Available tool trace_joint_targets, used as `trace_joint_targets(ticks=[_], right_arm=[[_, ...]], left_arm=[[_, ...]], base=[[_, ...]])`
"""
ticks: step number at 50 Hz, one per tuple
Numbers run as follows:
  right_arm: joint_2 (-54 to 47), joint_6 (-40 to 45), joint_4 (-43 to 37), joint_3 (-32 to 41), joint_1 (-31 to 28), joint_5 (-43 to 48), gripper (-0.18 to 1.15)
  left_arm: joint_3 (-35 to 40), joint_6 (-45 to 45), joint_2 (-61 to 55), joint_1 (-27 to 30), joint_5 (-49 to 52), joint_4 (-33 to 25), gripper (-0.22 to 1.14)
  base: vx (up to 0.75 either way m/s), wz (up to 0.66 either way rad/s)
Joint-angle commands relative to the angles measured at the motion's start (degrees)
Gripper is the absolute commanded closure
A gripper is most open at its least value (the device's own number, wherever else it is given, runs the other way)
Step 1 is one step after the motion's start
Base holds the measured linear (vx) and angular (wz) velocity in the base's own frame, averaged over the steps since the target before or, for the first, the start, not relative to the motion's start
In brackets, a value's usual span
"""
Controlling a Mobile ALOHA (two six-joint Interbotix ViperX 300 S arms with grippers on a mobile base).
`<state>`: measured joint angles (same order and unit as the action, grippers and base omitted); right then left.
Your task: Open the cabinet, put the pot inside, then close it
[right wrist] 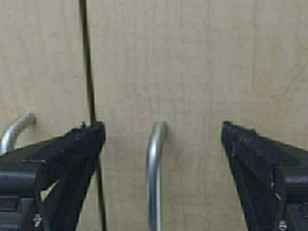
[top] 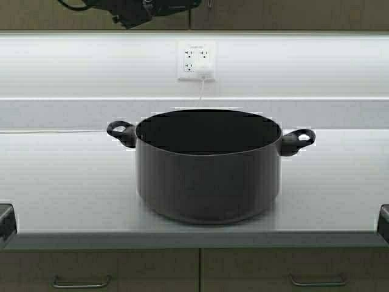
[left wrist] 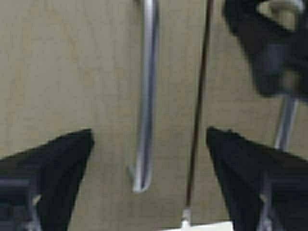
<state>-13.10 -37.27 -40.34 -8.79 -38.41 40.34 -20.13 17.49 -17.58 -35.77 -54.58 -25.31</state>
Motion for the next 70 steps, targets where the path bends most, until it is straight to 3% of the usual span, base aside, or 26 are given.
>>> trace_joint_targets(ticks=[1,8,13,17,22,24,27,31,34,52,70], right_arm=[[-0.18,0.44,0.09,2.90,1.93,-0.09,-0.04],[-0.35,0.53,0.09,2.55,2.64,-0.09,-0.01],[-0.35,0.53,0.00,2.11,2.64,0.18,0.19],[-0.53,0.62,0.00,1.85,2.64,0.18,0.52],[-0.62,0.62,0.00,1.67,2.64,0.09,1.00],[-0.53,0.70,0.00,1.41,2.64,0.09,1.06],[-0.18,0.70,0.00,1.23,2.64,0.09,0.97],[1.14,0.70,0.00,-0.44,2.46,-0.09,0.86],[2.81,0.70,0.00,-2.29,2.11,-0.18,0.88],[19.25,0.53,-1.32,-18.11,0.97,-9.05,0.91],[27.60,0.26,-1.14,-27.60,3.87,-17.40,0.91]], left_arm=[[3.25,0.09,0.26,1.23,-1.05,-1.32,-0.10],[3.34,0.09,0.26,1.76,-1.67,-1.58,-0.08],[2.81,0.18,0.44,1.85,-1.93,-1.76,0.04],[2.99,0.26,0.26,1.85,-2.02,-1.85,0.32],[3.96,0.53,-0.09,1.85,-1.58,-1.85,0.83],[4.22,0.44,-0.09,1.85,-1.32,-1.76,0.98],[4.22,0.53,0.35,1.76,-0.79,-1.76,1.03],[3.08,0.44,1.85,1.67,-0.18,-1.76,0.90],[1.58,0.26,3.25,1.23,0.00,-1.67,0.84],[-12.30,1.41,20.13,1.23,13.36,-1.14,0.89],[-24.52,2.02,32.34,6.50,17.49,-0.62,0.89]], base=[[0.00,0.00],[-0.01,-0.01],[-0.02,-0.01],[-0.02,-0.01],[-0.02,-0.01],[-0.02,0.04],[-0.01,0.02],[0.00,0.00],[-0.01,0.02],[-0.01,0.01],[-0.08,-0.02]])
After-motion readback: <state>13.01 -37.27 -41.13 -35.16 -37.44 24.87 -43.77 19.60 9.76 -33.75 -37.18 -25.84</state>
